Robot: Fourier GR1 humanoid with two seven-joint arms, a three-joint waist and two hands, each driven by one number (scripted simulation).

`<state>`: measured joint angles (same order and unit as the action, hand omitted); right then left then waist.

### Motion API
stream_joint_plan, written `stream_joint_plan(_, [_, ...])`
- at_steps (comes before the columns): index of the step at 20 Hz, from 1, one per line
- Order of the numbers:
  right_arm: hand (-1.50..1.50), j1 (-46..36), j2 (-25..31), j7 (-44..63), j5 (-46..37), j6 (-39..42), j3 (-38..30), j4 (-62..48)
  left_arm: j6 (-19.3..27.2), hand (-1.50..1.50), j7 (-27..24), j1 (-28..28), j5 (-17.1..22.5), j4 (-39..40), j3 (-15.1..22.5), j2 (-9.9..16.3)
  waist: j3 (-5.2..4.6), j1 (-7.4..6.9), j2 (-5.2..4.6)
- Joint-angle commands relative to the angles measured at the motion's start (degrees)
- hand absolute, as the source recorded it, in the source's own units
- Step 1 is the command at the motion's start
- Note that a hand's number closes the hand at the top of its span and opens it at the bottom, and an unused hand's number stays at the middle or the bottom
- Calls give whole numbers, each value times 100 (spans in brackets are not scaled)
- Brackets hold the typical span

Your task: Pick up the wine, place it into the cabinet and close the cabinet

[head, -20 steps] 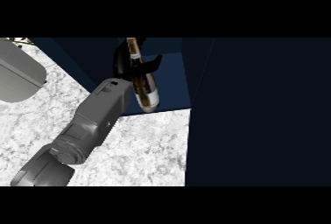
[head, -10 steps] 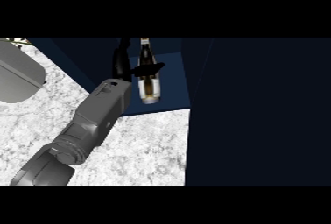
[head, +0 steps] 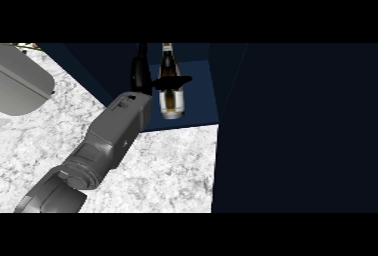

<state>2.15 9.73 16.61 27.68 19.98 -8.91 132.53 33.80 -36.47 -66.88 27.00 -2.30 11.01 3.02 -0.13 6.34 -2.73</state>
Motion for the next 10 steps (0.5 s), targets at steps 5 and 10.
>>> stream_joint_plan(5, [-150, -51, -44, 73, -11, -53, 88, -39, -219, -150, -24, -170, 49, -84, -117, -106, 0, -54, 28])
stream_joint_plan(10, [-150, 8, -96, 20, -31, 6, 141, -66, -267, -150, -475, 117, 117, -338, -190, -295, 3, -71, 79])
